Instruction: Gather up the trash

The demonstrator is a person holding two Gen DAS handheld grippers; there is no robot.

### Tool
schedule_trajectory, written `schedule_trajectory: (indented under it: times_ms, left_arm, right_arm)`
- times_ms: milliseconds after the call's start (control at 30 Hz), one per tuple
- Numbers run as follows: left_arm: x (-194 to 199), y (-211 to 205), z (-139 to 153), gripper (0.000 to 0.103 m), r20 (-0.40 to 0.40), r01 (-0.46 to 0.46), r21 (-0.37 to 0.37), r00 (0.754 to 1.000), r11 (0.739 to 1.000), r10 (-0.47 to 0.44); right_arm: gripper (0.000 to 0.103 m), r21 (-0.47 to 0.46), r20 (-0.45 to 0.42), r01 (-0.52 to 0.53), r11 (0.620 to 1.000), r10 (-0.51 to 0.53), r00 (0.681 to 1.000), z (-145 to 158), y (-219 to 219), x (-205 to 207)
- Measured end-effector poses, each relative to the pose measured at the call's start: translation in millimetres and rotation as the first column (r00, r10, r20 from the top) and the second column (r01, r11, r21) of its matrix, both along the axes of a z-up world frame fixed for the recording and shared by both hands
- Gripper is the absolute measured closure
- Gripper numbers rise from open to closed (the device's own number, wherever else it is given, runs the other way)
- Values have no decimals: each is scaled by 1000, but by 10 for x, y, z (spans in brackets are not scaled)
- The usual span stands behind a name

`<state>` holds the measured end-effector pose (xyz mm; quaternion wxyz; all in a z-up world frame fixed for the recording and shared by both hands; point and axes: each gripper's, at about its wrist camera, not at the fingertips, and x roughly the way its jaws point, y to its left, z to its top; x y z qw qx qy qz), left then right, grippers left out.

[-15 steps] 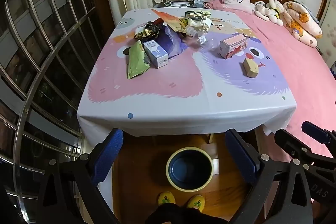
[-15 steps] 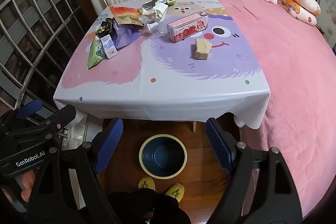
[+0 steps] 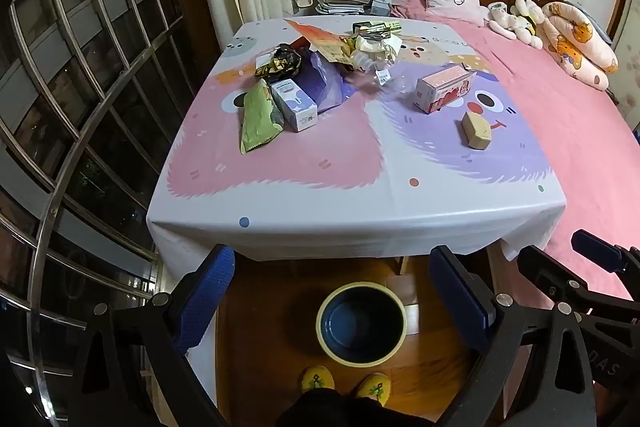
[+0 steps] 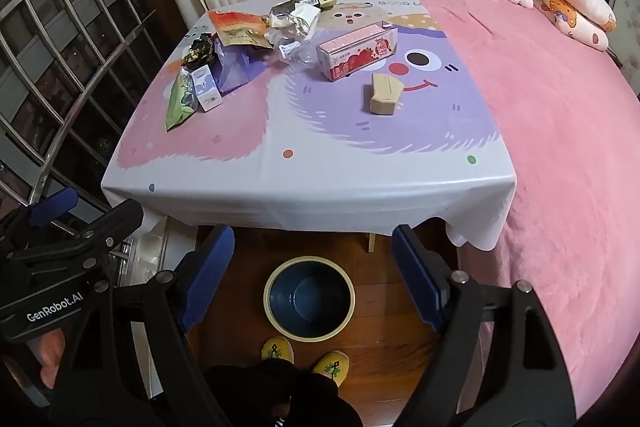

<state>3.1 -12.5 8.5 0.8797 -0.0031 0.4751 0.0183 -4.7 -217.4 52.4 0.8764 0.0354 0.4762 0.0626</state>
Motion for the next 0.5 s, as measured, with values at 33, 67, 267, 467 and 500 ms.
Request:
schedule_trajectory:
  times_ms: [33, 67, 267, 467, 500]
  left_arm:
    - [-10, 49, -23, 4, 1, 3, -6, 1000, 1000, -3]
    - [-9, 44, -20, 5, 1, 5, -8, 1000, 1000, -5]
    - [2, 2, -13, 7, 0, 8, -9, 1000, 1000, -8]
    - [-10, -16, -32, 7, 0, 7, -6, 1000, 1000, -7]
    - [-11, -18, -33, 7, 0, 6, -5, 1000, 1000, -6]
  right_arm:
    - [24, -2, 3, 1, 1000, -1, 1000, -4, -5, 2]
    - [24, -1, 2, 0, 1000, 0, 1000, -10, -11, 4]
    - [24, 2, 2, -1, 1000, 1, 1000, -33, -38, 33]
    - [24, 5, 3, -7, 1000, 7, 1000, -33, -47, 14]
    - [24, 5, 5, -9, 1000, 9, 1000, 5, -8, -47]
